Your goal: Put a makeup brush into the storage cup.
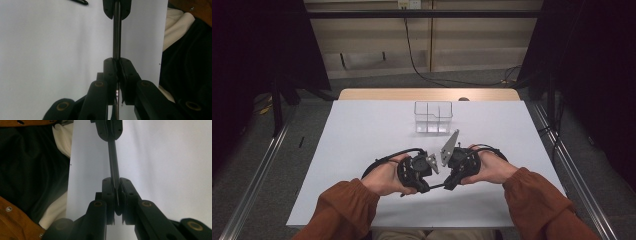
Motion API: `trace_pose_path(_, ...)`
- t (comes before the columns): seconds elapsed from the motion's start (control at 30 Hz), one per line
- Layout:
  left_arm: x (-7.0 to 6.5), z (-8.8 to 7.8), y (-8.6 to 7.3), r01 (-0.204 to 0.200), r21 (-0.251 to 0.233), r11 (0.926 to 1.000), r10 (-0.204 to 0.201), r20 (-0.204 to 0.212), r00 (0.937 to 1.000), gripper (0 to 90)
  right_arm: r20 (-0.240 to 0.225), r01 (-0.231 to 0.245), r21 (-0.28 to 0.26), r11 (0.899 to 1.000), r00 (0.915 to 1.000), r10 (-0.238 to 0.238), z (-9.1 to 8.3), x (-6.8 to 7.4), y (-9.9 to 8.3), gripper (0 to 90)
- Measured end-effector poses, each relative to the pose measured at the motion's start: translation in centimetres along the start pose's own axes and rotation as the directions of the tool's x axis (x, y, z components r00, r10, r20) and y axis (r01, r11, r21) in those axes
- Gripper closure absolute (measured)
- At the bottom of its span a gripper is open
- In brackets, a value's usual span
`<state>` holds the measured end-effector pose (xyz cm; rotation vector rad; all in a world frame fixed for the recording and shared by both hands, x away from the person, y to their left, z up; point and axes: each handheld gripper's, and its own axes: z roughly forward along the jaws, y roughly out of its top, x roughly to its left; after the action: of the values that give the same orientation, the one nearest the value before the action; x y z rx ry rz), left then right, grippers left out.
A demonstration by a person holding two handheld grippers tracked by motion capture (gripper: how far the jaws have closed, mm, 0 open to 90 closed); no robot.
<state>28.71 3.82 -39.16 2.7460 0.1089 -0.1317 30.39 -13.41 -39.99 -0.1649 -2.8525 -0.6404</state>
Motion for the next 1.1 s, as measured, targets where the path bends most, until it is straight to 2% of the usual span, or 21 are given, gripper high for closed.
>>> trace_pose_path(0.27,0.1,-0.1,-0.4,0.0,-0.026,0.9997,0.0,0.012,0.9999,83.6,-0.017,0.025,-0.018,1.0,0.9995,-0.025,0.1,-0.1,-0.1,84.1)
trace_pose_path(0.47,0.4,-0.2,-0.7,0.013,-0.05,0.9986,-0.013,0.013,0.9998,82.0,-0.008,0.017,-0.024,1.0,0.9998,-0.017,0.0,-0.1,-0.1,84.2)
trace_pose_path(0.5,0.5,-0.3,-0.7,0.012,-0.061,0.9981,-0.012,0.009,0.9999,81.0,-0.009,0.021,-0.026,0.999,0.9997,-0.021,0.1,-0.1,-0.2,84.2)
trace_pose_path(0.53,0.4,-0.3,-0.8,0.031,-0.086,0.9958,-0.031,0.008,0.9995,80.1,-0.009,0.021,-0.025,0.999,0.9997,-0.021,0.1,-0.1,-0.2,84.2)
trace_pose_path(0.6,0.5,-0.4,-0.9,0.03,-0.094,0.9952,-0.029,0.012,0.9995,77.8,-0.01,0.021,-0.025,0.999,0.9997,-0.021,0.1,-0.1,-0.3,84.2)
trace_pose_path(0.73,0.7,-0.4,-1.2,0.031,-0.109,0.9935,-0.032,-0.006,0.9995,71.4,-0.008,0.008,-0.026,1.0,0.9999,-0.008,0.0,-0.1,-0.4,84.2)
trace_pose_path(0.77,0.7,-0.5,-1.5,0.047,-0.127,0.9908,-0.049,-0.012,0.9987,69.1,-0.004,0.009,-0.032,0.999,1.0,-0.009,-0.1,-0.1,-0.5,84.2)
trace_pose_path(0.9,0.7,-0.5,-1.9,0.062,-0.157,0.9857,-0.066,-0.021,0.9976,62.2,0.005,-0.008,-0.069,0.998,1.0,0.009,-0.4,-0.4,-0.8,84.2)
trace_pose_path(0.93,0.8,-0.6,-2.2,0.085,-0.181,0.9798,-0.091,-0.025,0.9956,58.5,0.006,-0.016,-0.074,0.997,0.9998,0.016,-0.5,-0.5,-0.9,84.2)
trace_pose_path(0.97,0.9,-0.6,-2.3,0.074,-0.178,0.9812,-0.081,-0.033,0.9962,55.3,0.01,-0.022,-0.071,0.997,0.9997,0.023,-0.5,-0.5,-1.0,84.2)
trace_pose_path(1.1,1.1,-0.9,-2.9,0.098,-0.225,0.9694,-0.112,-0.049,0.9925,44.6,0.01,-0.029,-0.073,0.997,0.9995,0.03,-0.5,-0.5,-1.3,84.2)
